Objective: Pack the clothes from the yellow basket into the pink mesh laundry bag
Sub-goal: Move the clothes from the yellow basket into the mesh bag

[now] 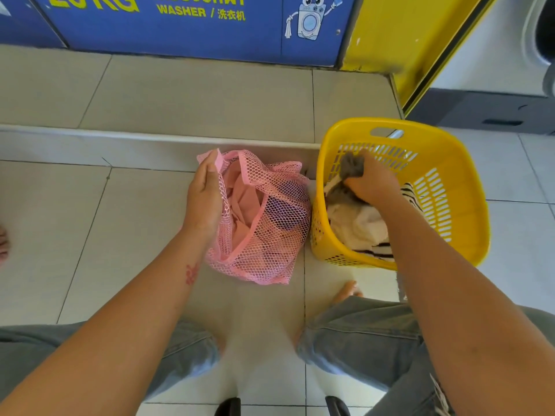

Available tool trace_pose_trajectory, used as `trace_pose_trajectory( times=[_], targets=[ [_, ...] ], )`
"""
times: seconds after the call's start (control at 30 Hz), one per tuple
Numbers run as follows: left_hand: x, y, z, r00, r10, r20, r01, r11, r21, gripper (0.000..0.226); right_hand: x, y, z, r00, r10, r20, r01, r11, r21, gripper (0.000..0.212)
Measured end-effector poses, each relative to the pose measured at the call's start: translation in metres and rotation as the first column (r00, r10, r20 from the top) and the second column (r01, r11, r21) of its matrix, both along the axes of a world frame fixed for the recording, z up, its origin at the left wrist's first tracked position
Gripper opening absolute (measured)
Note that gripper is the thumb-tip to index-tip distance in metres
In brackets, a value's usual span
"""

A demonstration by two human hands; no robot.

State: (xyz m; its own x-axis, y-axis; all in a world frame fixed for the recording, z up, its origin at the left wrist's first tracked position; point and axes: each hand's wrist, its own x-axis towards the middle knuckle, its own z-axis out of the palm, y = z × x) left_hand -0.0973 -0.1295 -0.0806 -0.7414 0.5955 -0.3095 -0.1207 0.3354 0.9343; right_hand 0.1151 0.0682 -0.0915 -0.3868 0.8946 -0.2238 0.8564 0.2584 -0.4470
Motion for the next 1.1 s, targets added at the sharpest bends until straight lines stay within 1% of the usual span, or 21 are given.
trace_pose_trajectory(
  times=[0.07,0.13,0.17,0.23,0.33,0.4,0.5,0.57,0.63,0.7,0.73,0.77,0.8,0.83,0.87,0.9,0.93,1.0,1.03,1.1],
  targets=[
    [-0.001,-0.004,0.003,1.000,-0.002,-0.018,0.002,1.000,0.008,0.042,-0.001,0.000,0.021,0.981,-0.090,-0.170,0.101,0.993,0.059,0.034],
    [-0.003,-0.008,0.007,1.000,0.003,-0.031,-0.003,1.000,0.015,0.042,-0.002,-0.001,0.040,0.924,-0.186,-0.336,0.216,0.975,0.054,0.025],
    [-0.004,-0.010,0.008,0.999,0.004,-0.034,-0.003,1.000,0.021,0.042,-0.002,-0.001,0.051,0.887,-0.217,-0.407,0.262,0.963,0.058,0.023],
    [-0.007,-0.013,0.009,1.000,0.004,-0.027,-0.003,0.999,0.035,0.042,-0.004,0.000,0.069,0.839,-0.232,-0.492,0.304,0.950,0.070,0.027],
    [-0.009,-0.015,0.010,1.000,0.011,0.006,-0.012,0.999,0.049,0.041,-0.008,-0.001,0.087,0.796,-0.236,-0.558,0.316,0.947,0.051,0.030],
    [-0.009,-0.016,0.012,1.000,0.009,0.011,-0.009,0.999,0.053,0.041,-0.013,-0.007,0.093,0.762,-0.222,-0.608,0.288,0.957,0.011,0.029],
    [-0.009,-0.017,0.015,0.999,0.007,0.032,-0.009,0.998,0.064,0.041,-0.037,-0.034,0.099,0.685,-0.163,-0.710,0.188,0.981,-0.044,0.030],
    [-0.009,-0.019,0.020,0.999,0.025,0.040,-0.027,0.997,0.071,0.039,-0.067,-0.059,0.095,0.664,-0.116,-0.739,0.105,0.993,-0.063,0.033],
    [-0.010,-0.021,0.025,0.998,0.050,0.025,-0.052,0.995,0.082,0.036,-0.101,-0.084,0.075,0.679,-0.049,-0.732,0.009,0.998,-0.059,0.034],
    [-0.014,-0.024,0.027,0.997,0.082,0.004,-0.082,0.992,0.091,0.037,-0.135,-0.110,0.041,0.743,-0.025,-0.669,-0.048,0.995,-0.091,0.034],
    [-0.019,-0.026,0.026,0.995,0.099,-0.001,-0.099,0.991,0.096,0.038,-0.149,-0.120,0.021,0.792,-0.032,-0.609,-0.063,0.989,-0.134,0.039],
    [-0.024,-0.029,0.025,0.994,0.110,-0.002,-0.109,0.989,0.098,0.039,-0.160,-0.130,0.003,0.851,-0.014,-0.525,-0.093,0.980,-0.176,0.052],
    [-0.028,-0.032,0.023,0.993,0.115,-0.001,-0.115,0.989,0.098,0.039,-0.168,-0.138,-0.015,0.912,0.053,-0.407,-0.147,0.968,-0.203,0.067],
    [-0.032,-0.035,0.022,0.993,0.115,0.001,-0.115,0.989,0.091,0.038,-0.172,-0.144,-0.029,0.949,0.152,-0.277,-0.214,0.954,-0.211,0.080],
    [-0.035,-0.038,0.021,0.994,0.113,-0.001,-0.112,0.990,0.083,0.038,-0.174,-0.147,-0.039,0.957,0.229,-0.180,-0.264,0.943,-0.204,0.086],
    [-0.038,-0.042,0.019,0.993,0.114,-0.002,-0.113,0.991,0.075,0.037,-0.172,-0.148,-0.043,0.955,0.259,-0.146,-0.284,0.940,-0.190,0.084],
    [-0.040,-0.045,0.016,0.993,0.114,-0.003,-0.114,0.991,0.074,0.038,-0.169,-0.147,-0.043,0.952,0.259,-0.164,-0.284,0.946,-0.158,0.074],
    [-0.042,-0.048,0.013,0.992,0.123,0.000,-0.123,0.990,0.070,0.039,-0.160,-0.141,-0.031,0.938,0.261,-0.229,-0.272,0.962,-0.016,0.048],
    [-0.040,-0.047,0.013,0.992,0.127,0.005,-0.127,0.990,0.064,0.039,-0.154,-0.136,-0.023,0.929,0.283,-0.239,-0.274,0.959,0.070,0.042],
    [-0.033,-0.041,0.013,0.992,0.126,0.019,-0.127,0.990,0.056,0.039,-0.140,-0.123,-0.001,0.910,0.340,-0.238,-0.293,0.932,0.213,0.045]
  ],
)
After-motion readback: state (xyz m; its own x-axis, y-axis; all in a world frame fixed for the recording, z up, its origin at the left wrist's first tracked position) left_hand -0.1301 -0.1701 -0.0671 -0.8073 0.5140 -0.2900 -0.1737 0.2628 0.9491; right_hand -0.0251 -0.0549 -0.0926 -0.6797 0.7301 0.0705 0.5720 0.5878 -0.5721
